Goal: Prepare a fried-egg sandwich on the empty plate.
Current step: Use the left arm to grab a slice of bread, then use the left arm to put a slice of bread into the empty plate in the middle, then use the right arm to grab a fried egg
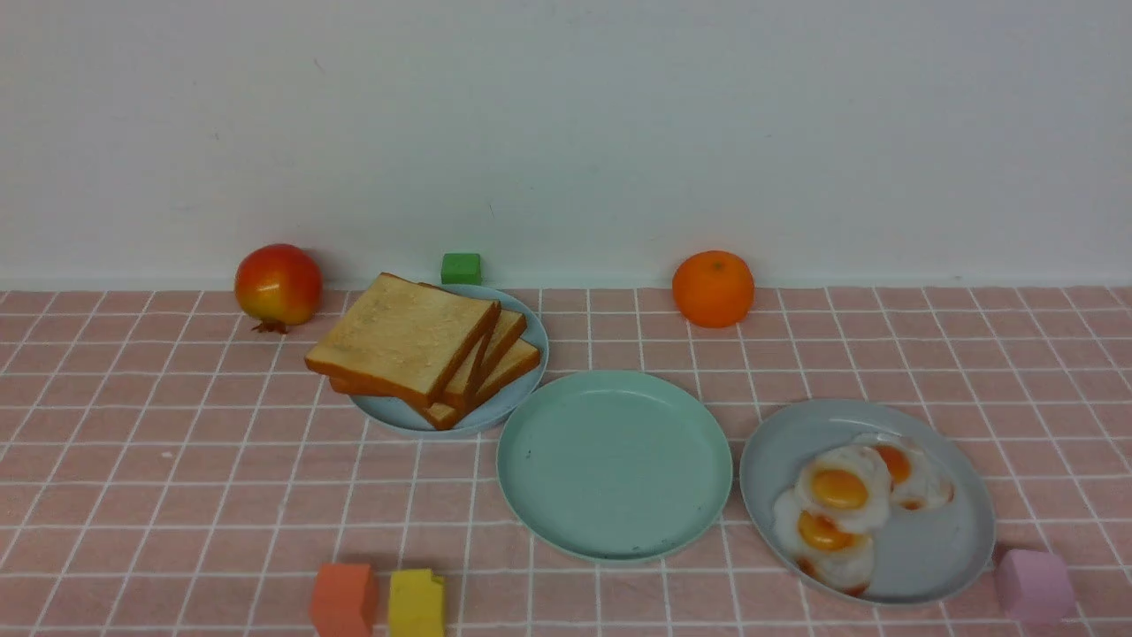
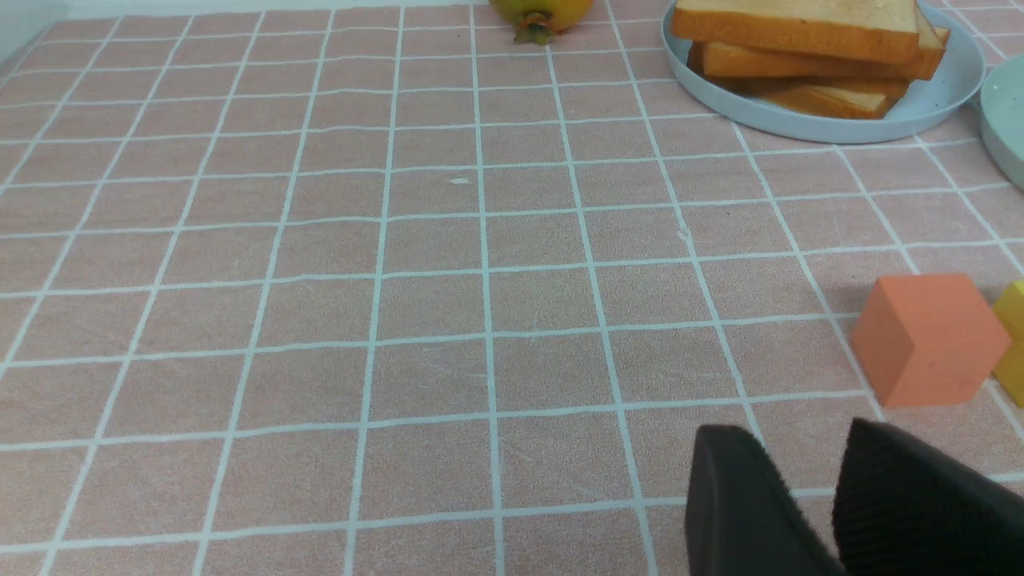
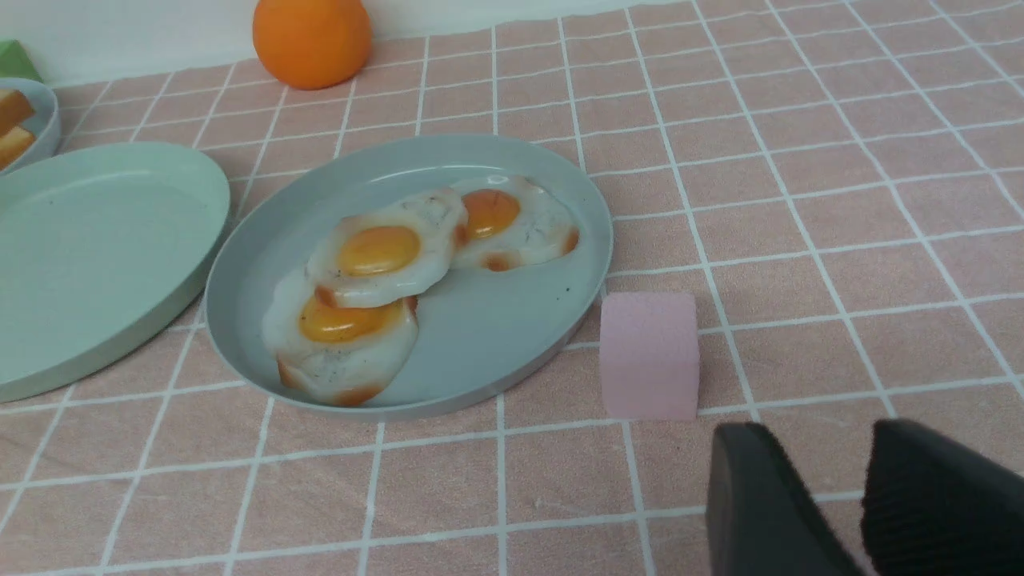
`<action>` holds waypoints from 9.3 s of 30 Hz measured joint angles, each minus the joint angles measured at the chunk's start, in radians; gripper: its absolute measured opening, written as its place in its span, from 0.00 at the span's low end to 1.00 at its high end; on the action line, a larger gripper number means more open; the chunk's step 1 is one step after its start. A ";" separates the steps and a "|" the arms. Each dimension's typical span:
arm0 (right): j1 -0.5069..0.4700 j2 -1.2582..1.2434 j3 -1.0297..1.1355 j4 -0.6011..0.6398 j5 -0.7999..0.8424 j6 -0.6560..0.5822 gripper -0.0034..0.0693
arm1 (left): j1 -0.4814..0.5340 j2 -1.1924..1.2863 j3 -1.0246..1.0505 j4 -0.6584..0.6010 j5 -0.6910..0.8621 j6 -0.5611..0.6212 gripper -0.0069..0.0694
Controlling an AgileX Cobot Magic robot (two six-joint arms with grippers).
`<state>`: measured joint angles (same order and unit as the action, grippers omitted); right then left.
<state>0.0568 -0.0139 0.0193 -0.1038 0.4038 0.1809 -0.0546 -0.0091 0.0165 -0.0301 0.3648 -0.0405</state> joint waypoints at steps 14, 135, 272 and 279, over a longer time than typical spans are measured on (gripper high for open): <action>0.000 0.000 0.000 -0.002 0.000 0.000 0.38 | 0.000 0.000 0.000 0.000 0.000 0.000 0.40; 0.018 0.814 -0.750 0.838 0.520 -0.441 0.38 | 0.259 2.028 -1.410 -0.991 0.535 0.479 0.74; -0.041 1.758 -0.767 1.319 -0.069 -0.567 0.22 | -0.160 1.620 -1.574 -0.416 0.818 0.055 0.56; -0.041 1.755 -0.767 1.323 -0.075 -0.612 0.14 | -0.160 1.620 -1.574 -0.417 0.820 0.055 0.56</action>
<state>0.0163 1.7407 -0.7482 1.2196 0.3286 -0.4314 -0.2146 1.6109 -1.5578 -0.4469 1.1847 0.0142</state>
